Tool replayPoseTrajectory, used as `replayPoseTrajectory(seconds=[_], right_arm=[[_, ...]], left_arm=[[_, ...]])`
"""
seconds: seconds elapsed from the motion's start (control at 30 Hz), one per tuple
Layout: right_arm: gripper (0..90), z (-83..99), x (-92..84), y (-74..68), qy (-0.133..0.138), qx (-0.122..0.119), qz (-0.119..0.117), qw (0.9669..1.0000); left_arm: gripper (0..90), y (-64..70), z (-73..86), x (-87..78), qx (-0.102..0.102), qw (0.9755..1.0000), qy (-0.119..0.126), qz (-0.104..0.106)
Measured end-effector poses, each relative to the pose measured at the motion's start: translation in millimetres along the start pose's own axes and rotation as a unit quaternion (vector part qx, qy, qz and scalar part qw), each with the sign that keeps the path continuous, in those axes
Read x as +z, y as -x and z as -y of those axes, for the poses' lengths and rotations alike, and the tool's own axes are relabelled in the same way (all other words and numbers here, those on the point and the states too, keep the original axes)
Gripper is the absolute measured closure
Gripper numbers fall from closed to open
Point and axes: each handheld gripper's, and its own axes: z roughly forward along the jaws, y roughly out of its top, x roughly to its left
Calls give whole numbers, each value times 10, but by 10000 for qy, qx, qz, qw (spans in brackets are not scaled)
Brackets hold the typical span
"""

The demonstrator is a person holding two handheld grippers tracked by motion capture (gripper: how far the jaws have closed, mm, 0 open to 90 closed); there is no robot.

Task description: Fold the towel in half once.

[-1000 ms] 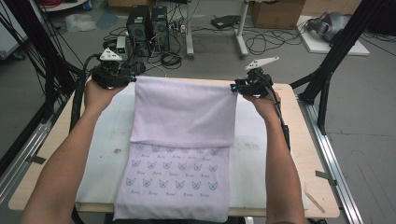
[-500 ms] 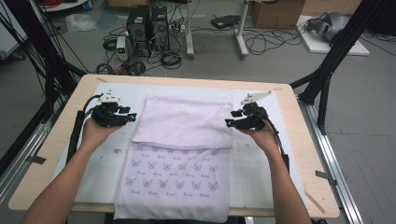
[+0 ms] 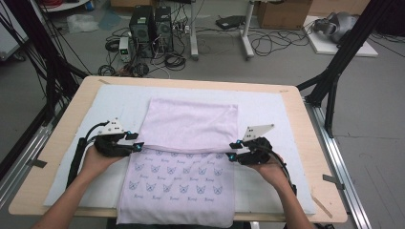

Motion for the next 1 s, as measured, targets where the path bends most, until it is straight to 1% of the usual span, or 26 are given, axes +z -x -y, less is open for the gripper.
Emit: replayPoseTrajectory(seconds=[0.07,0.1,0.2,0.23,0.27,0.3,0.33,0.37,0.43,0.53,0.57,0.6,0.63,0.67,0.7,0.73,0.8,0.83,0.87,0.93,0.97,1.0], right_arm=[[590,73,21,-76,-58,-58,-105,9999],[595,113,33,-109,-102,-48,-151,9998],[623,220,94,-163,-224,-22,-231,9995],[644,246,124,-172,-257,-11,-254,9993],[687,265,155,-181,-346,0,-329,9989],[719,279,179,-196,-351,-61,-325,9988],[795,287,179,-201,-298,-108,-311,9990],[857,287,178,-193,-310,-115,-422,9986],[878,288,168,-188,-319,-138,-458,9983],[884,299,113,-199,-407,-192,-478,9978],[883,308,89,-206,-419,-183,-486,9978],[879,322,54,-214,-328,-147,-489,9982],[881,322,27,-221,-262,-130,-560,9980],[827,316,1,-220,-199,-155,-556,9981],[751,306,-21,-215,-115,-136,-485,9987],[726,295,-40,-197,-40,-74,-410,9991],[651,266,-54,-135,20,-14,-153,9999],[644,249,-52,-96,55,18,-28,10000],[632,232,-47,-51,87,54,15,9999],[602,191,-25,36,47,78,174,9998],[590,172,-13,87,81,110,185,9997],[556,152,0,134,87,152,217,9996]], left_arm=[[509,31,31,-7,25,10000,-26,56],[508,38,45,-8,29,10000,-48,79],[503,36,82,3,3,9999,-101,46],[501,27,92,4,-17,9999,-121,49],[501,24,102,9,-41,9999,-112,35],[501,20,109,9,-41,9999,-129,29],[502,20,111,9,-48,9999,-150,37],[502,21,113,10,-52,9999,-142,34],[502,22,109,5,-45,9999,-129,29],[501,23,102,-13,-22,9999,-130,48],[502,27,97,-25,-4,9999,-137,52],[502,30,93,-33,12,9999,-154,42],[501,27,88,-36,22,9999,-148,37],[496,24,83,-35,14,9999,-140,32],[492,19,77,-29,13,9999,-145,1],[487,12,70,-22,6,9999,-159,-10],[486,7,60,4,3,9999,-171,-15],[486,3,57,22,12,9998,-181,-4],[484,-2,54,40,6,9998,-218,5],[478,-16,54,78,-18,9997,-256,13],[477,-21,56,96,-53,9997,-252,17],[474,-32,57,110,-57,9996,-265,22]])
